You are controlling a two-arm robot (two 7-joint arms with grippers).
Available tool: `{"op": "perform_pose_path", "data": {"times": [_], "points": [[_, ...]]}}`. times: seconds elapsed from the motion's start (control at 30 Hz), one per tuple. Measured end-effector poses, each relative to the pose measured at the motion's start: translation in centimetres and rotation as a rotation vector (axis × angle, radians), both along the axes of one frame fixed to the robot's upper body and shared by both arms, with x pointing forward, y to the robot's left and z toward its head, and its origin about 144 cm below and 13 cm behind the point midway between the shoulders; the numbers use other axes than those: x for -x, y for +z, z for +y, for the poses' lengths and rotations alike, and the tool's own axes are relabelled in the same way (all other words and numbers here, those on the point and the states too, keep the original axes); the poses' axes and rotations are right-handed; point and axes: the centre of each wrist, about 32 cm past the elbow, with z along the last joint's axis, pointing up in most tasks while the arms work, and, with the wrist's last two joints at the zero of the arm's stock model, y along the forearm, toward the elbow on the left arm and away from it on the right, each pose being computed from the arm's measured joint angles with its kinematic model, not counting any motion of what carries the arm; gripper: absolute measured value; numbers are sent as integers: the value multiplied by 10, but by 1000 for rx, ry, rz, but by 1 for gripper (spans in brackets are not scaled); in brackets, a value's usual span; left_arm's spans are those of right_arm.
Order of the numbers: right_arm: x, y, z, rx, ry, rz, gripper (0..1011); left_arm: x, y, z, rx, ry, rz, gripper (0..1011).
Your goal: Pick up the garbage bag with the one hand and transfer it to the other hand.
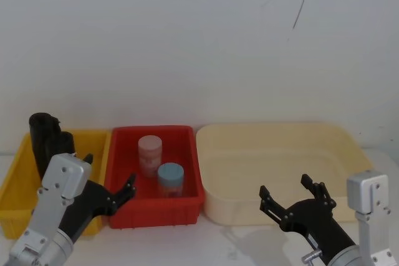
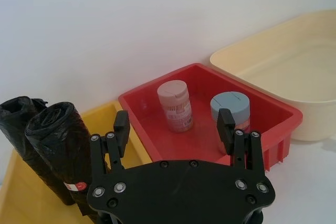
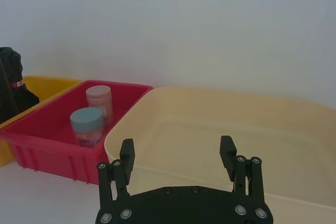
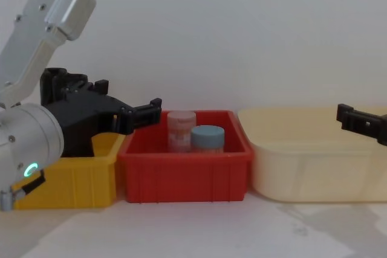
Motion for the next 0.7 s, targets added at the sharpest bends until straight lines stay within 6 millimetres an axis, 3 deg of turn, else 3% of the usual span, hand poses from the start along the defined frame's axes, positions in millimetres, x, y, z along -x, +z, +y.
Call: {"op": "perform_pose_path", "data": {"times": [0.7], "points": [[0,0,0,0,0,0,1000,0,0,0,0,0,0,1001]]}}
